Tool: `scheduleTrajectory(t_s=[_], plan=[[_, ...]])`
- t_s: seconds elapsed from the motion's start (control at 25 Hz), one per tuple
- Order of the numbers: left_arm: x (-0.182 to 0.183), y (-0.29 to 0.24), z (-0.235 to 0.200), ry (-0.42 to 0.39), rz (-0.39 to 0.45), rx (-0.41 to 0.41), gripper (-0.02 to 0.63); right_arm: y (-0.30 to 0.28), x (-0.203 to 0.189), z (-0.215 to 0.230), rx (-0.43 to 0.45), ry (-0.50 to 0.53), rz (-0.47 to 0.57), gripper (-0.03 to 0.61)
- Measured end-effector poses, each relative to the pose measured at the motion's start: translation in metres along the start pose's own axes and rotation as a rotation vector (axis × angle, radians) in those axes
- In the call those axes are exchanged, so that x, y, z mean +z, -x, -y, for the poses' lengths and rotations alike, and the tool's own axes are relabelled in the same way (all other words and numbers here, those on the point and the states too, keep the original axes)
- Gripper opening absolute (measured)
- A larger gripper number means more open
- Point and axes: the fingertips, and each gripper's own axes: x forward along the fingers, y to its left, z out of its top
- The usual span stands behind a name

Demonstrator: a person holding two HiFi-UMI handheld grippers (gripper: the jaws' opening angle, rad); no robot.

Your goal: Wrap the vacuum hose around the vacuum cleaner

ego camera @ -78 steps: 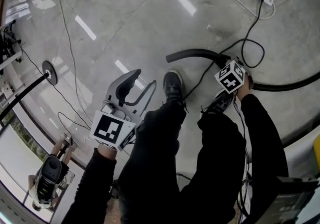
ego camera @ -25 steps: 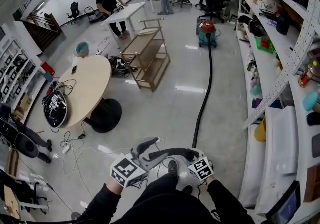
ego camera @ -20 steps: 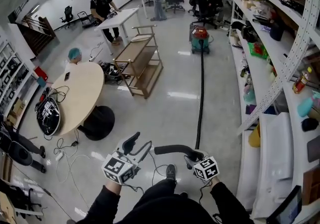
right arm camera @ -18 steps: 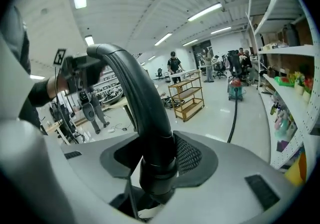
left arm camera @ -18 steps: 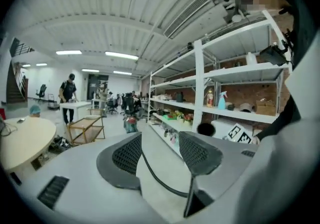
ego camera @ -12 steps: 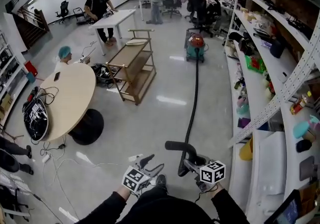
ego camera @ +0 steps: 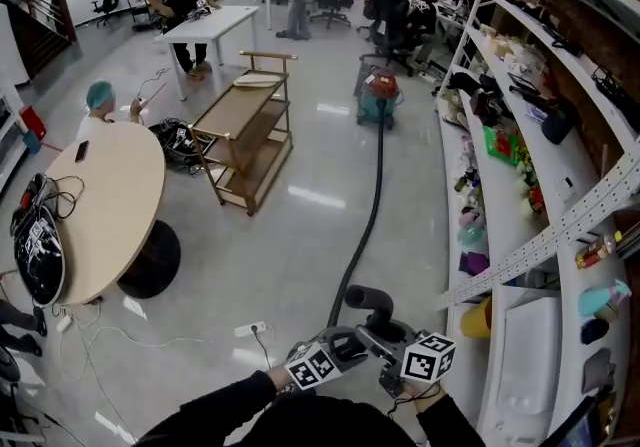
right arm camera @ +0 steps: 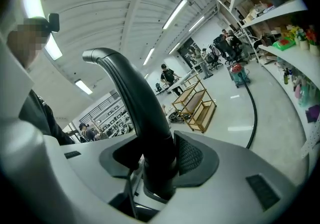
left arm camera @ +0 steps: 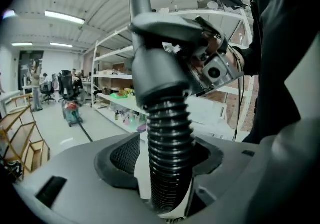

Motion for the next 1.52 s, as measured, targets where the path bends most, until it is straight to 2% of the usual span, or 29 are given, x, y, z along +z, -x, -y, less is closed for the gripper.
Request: scheduleTrajectory(t_s=[0.12, 0.24, 0.32, 0.36, 0.4, 0.48, 0.64, 0.76, 0.84, 0.92, 0.96, 1.04, 1.12, 1.2, 1.36, 1.52], plan=[[0.002, -0.004, -0.007, 0.02, 0.01, -0.108, 0.265, -0.015, 0.013, -0.005, 0.009, -0.01, 0.005, 0.195], [0.009, -0.012, -0.006, 0.038, 0.023, -0.174, 0.256, -0.022, 0.021, 0.005, 0.017, -0.031, -0.012, 0.196], [0.013, -0.021, -0.01, 0.048, 0.026, -0.202, 0.206, -0.024, 0.029, 0.021, 0.028, -0.061, -0.014, 0.196], [0.017, -0.026, -0.014, 0.052, 0.028, -0.215, 0.149, -0.026, 0.035, 0.03, 0.036, -0.078, -0.011, 0.196], [0.021, -0.031, -0.019, 0.058, 0.029, -0.224, 0.123, -0.027, 0.042, 0.039, 0.047, -0.095, -0.007, 0.196], [0.033, -0.039, -0.029, 0.086, 0.037, -0.239, 0.111, -0.029, 0.058, 0.055, 0.084, -0.125, 0.007, 0.196], [0.064, -0.046, -0.04, 0.207, 0.05, -0.31, 0.104, -0.033, 0.093, 0.065, 0.233, -0.18, 0.051, 0.196], [0.102, -0.061, -0.068, 0.309, 0.049, -0.344, 0.104, -0.032, 0.144, 0.087, 0.335, -0.186, 0.134, 0.196], [0.134, -0.069, -0.095, 0.391, 0.08, -0.338, 0.104, -0.017, 0.182, 0.115, 0.327, -0.151, 0.219, 0.238], [0.163, -0.065, -0.13, 0.513, 0.155, -0.281, 0.104, 0.002, 0.2, 0.144, 0.288, -0.088, 0.256, 0.258], [0.176, -0.059, -0.146, 0.578, 0.202, -0.243, 0.104, 0.008, 0.196, 0.155, 0.278, -0.046, 0.23, 0.258], [0.197, -0.05, -0.17, 0.684, 0.291, -0.186, 0.106, 0.013, 0.159, 0.169, 0.293, 0.049, 0.09, 0.258], [0.215, -0.051, -0.188, 0.745, 0.353, -0.157, 0.106, 0.01, 0.109, 0.179, 0.334, 0.156, -0.091, 0.258], [0.228, -0.059, -0.202, 0.768, 0.357, -0.142, 0.106, 0.002, 0.077, 0.184, 0.369, 0.257, -0.198, 0.277], [0.231, -0.071, -0.225, 0.77, 0.262, -0.109, 0.106, -0.016, 0.084, 0.187, 0.4, 0.364, -0.189, 0.284], [0.236, -0.076, -0.249, 0.814, 0.279, -0.121, 0.106, -0.012, 0.088, 0.182, 0.528, 0.364, -0.242, 0.282]])
